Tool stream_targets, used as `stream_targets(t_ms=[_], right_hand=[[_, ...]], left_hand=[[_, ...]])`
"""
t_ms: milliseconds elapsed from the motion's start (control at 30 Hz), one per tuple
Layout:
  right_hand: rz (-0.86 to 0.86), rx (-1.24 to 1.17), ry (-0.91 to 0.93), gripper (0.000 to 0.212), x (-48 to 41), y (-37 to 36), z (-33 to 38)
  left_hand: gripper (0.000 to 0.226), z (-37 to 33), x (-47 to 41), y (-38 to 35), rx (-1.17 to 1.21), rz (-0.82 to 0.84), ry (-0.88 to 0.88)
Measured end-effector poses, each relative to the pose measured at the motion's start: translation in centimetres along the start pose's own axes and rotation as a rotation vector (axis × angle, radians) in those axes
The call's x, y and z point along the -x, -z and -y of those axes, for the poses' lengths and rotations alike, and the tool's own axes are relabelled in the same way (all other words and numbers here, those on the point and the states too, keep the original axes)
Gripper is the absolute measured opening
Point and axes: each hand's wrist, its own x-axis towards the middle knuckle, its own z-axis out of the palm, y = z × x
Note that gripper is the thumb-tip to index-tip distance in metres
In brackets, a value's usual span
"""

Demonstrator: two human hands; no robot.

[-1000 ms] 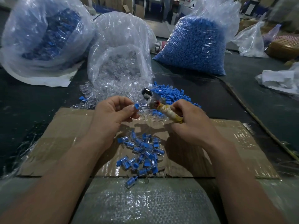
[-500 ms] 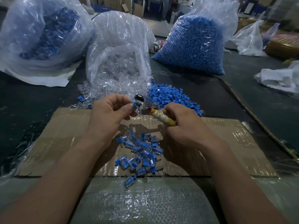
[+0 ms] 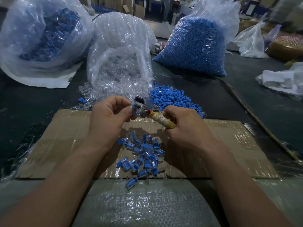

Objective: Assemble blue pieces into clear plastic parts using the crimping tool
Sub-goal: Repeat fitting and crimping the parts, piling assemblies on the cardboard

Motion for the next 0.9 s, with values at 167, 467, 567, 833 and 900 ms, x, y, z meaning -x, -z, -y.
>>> stream_targets(t_ms=[167, 467, 567, 833, 900], right_hand=[[-0.012, -0.011, 0.009, 0.02, -0.2, -0.4, -0.2], [0.073, -0.037, -0.059, 0.045, 0.2, 0.6, -1.4], [0.141, -0.044, -0.091, 0.048, 0.3, 0.6, -1.3], [0.186, 0.0, -0.094, 0.068, 0.2, 0.5, -1.3], [0.194, 0.003, -0.089, 0.074, 0.1, 0.5, -1.3]], left_hand=[[0.024, 0.1, -0.1, 0.0, -0.018, -0.026, 0.023], [0.01, -0.1, -0.3, 1.1, 0.166, -0.001, 0.101], [0.009, -0.5, 0.0, 1.0, 0.233, 0.2, 0.174], [0.01, -1.2, 0.7, 0.5, 0.115, 0.469, 0.204], [0.01, -1.3, 0.7, 0.5, 0.081, 0.507, 0.202]])
